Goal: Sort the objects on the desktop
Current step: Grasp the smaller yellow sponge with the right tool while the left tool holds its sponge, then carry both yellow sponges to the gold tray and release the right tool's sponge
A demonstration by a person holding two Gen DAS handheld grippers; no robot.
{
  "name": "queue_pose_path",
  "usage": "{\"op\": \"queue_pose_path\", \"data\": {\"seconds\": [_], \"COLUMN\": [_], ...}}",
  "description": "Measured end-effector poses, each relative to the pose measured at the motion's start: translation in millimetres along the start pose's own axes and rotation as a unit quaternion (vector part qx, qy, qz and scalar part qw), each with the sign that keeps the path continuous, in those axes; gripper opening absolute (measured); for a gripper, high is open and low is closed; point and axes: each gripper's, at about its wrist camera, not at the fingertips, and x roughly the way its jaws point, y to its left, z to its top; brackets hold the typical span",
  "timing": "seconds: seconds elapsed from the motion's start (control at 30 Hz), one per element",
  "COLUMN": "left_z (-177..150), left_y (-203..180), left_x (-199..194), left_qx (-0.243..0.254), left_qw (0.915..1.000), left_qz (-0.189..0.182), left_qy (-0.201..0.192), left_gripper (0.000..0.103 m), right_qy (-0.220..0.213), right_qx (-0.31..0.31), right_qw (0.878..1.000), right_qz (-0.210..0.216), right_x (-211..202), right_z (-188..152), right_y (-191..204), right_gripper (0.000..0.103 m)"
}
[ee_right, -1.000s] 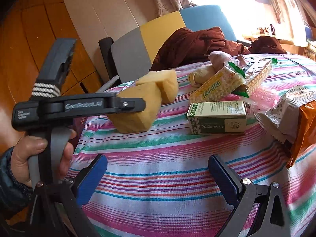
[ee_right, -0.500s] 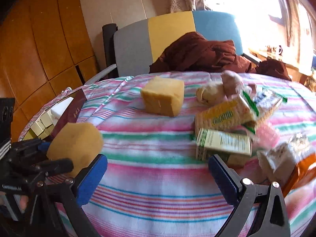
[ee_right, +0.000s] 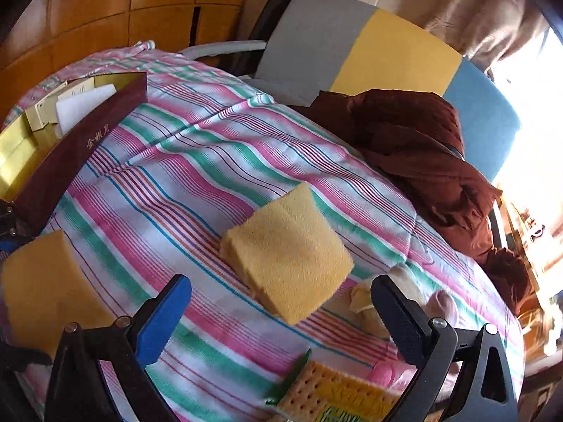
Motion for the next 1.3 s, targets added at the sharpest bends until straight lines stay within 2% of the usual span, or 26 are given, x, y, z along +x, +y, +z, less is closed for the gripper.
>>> {"op": "queue_pose_path", "data": {"seconds": [0.2, 0.3, 0.37, 0.43, 0.57, 0.73, 0.97, 1.17, 1.3], "left_z": [-0.6, -1.7, -2.5, -3.1, -3.5, -7.1, -14.8, -20.2, -27.7], "left_y": [1.7, 5.1, 7.4, 9.3, 4.5, -2.3, -13.2, -7.5, 16.9], "left_x": [5.2, 10.6, 14.1, 17.5, 18.1, 12.6, -17.6, -66.0, -108.2], "left_qx": [-0.011, -0.026, -0.037, -0.046, -0.036, -0.027, -0.009, -0.017, -0.047], "left_qw": [0.9999, 0.9995, 0.999, 0.9984, 0.9987, 0.9991, 0.9998, 0.9985, 0.9941], "left_qz": [-0.006, -0.009, -0.012, -0.013, -0.002, 0.013, 0.015, 0.027, 0.063], "left_qy": [0.006, 0.017, 0.024, 0.031, 0.036, 0.029, -0.003, -0.044, -0.074], "left_gripper": [0.081, 0.085, 0.088, 0.089, 0.088, 0.081, 0.078, 0.078, 0.078], "right_qy": [0.03, 0.042, 0.05, 0.05, 0.037, 0.024, -0.024, -0.076, -0.102], "right_qx": [-0.041, -0.041, -0.04, -0.028, 0.001, 0.043, 0.108, 0.144, 0.163], "right_qw": [0.999, 0.998, 0.998, 0.998, 0.999, 0.999, 0.994, 0.986, 0.98], "right_qz": [-0.001, 0.017, 0.012, 0.018, 0.011, 0.002, 0.015, 0.028, 0.05], "right_x": [34.3, 44.3, 48.8, 49.5, 44.3, 23.4, -25.6, -66.7, -82.4], "right_z": [21.3, 24.8, 22.2, 18.1, 10.5, 2.7, -12.6, -11.7, 2.7], "right_y": [-8.8, -11.6, -10.8, -9.7, -7.3, 0.3, 24.9, 44.0, 59.3], "right_gripper": [0.103, 0.103, 0.101, 0.084, 0.079, 0.076, 0.076, 0.076, 0.076]}}
